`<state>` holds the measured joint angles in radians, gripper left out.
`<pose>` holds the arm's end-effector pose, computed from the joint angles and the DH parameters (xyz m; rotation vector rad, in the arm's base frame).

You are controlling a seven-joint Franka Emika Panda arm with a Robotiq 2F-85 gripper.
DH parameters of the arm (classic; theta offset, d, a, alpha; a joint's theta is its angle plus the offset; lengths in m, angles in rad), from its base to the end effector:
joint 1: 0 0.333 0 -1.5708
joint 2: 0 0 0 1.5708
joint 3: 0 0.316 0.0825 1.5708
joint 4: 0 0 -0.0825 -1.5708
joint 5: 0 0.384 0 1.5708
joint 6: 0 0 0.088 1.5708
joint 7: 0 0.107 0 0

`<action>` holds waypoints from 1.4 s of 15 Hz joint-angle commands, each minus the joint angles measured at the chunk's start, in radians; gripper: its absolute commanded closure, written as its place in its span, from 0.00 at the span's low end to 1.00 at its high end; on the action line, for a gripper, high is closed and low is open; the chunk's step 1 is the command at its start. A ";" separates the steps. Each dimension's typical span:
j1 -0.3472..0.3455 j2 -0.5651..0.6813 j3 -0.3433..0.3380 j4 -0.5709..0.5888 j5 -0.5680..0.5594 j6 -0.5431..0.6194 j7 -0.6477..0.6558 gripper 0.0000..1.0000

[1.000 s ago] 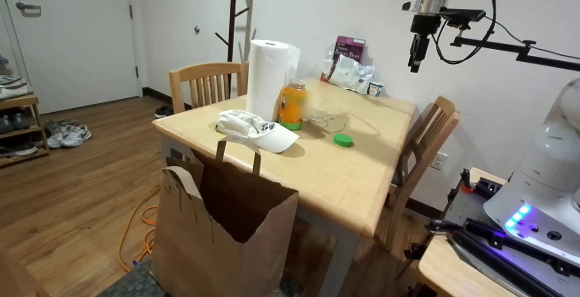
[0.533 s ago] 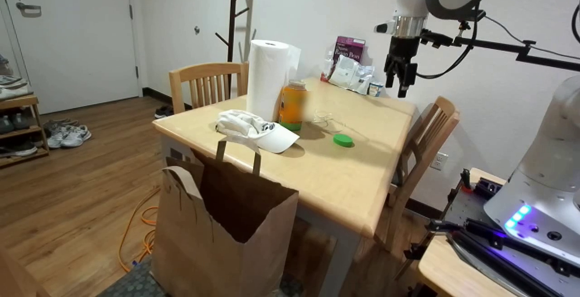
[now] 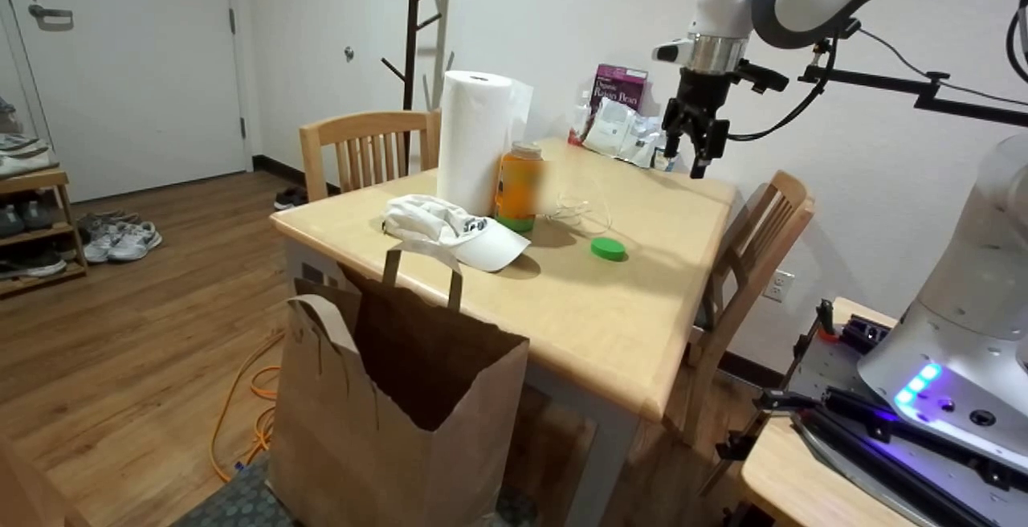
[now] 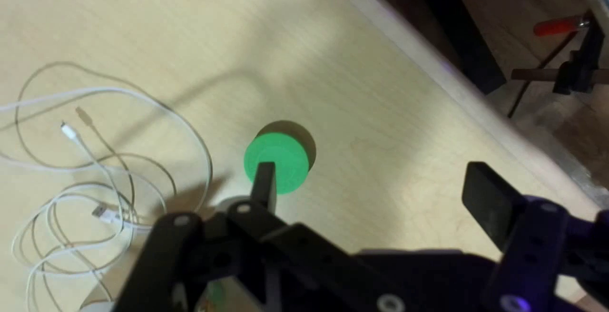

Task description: Put the cap in the bag

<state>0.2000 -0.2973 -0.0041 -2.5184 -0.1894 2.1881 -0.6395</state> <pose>0.4199 0.0764 0.3831 2.6689 1.3692 -0.0981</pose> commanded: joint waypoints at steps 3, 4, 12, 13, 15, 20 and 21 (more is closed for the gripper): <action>0.029 0.069 0.085 -0.098 -0.069 0.360 -0.037 0.00; 0.045 0.085 0.096 -0.117 -0.060 0.425 -0.056 0.00; 0.033 0.137 0.128 -0.140 -0.187 0.649 -0.074 0.00; 0.025 0.150 0.135 -0.143 -0.236 0.703 -0.062 0.00; 0.038 0.206 0.136 -0.134 -0.315 0.806 -0.064 0.00; 0.035 0.237 0.161 -0.135 -0.301 0.839 -0.059 0.00; 0.034 0.236 0.161 -0.134 -0.301 0.839 -0.059 0.00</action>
<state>0.2520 -0.0617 0.1375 -2.6529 -0.4916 3.0275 -0.6990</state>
